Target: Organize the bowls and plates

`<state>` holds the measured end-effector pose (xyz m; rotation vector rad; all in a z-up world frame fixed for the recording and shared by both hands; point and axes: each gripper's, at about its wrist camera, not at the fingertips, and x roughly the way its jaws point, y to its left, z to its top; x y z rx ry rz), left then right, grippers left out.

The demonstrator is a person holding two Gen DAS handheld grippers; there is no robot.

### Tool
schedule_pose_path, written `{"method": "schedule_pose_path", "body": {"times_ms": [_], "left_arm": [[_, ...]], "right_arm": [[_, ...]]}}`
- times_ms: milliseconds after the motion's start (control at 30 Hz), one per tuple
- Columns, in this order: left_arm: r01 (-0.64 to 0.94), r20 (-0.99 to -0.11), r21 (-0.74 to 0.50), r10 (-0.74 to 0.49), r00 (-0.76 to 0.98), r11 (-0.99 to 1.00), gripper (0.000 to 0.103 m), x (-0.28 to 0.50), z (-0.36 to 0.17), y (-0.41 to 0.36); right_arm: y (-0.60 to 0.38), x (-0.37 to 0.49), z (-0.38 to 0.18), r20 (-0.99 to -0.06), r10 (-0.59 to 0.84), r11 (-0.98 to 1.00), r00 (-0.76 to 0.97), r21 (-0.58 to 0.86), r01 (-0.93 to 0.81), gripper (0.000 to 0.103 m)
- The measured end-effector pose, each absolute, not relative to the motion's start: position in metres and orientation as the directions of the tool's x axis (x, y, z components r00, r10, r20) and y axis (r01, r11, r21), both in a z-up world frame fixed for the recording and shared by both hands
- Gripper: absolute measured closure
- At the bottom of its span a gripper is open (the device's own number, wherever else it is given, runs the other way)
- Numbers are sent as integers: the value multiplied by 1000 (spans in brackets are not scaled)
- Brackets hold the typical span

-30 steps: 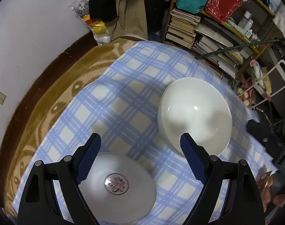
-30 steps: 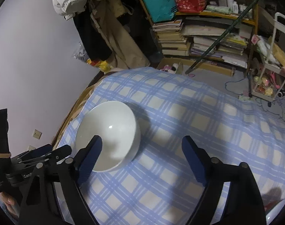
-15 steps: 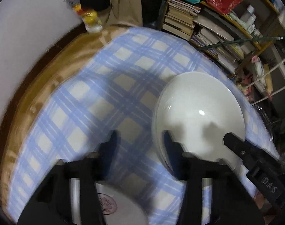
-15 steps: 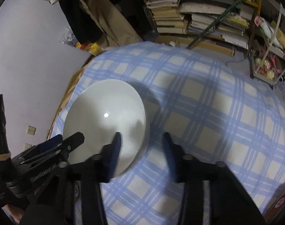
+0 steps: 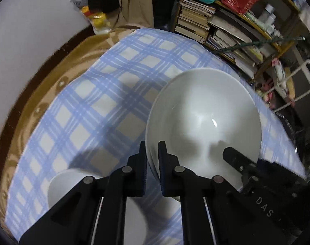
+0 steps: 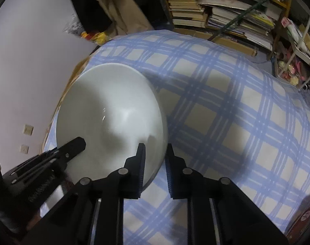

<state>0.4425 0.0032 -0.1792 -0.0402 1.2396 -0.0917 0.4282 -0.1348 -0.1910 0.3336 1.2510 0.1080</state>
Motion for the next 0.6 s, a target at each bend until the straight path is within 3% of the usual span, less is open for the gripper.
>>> {"method": "schedule_pose_path", "body": {"times_ms": [600], "left_arm": [[159,-921,-122,-171,349,980,89,373,-134,-43]], "right_arm": [[-179,346,-163,-900,272,939,340,326,113,83]]}}
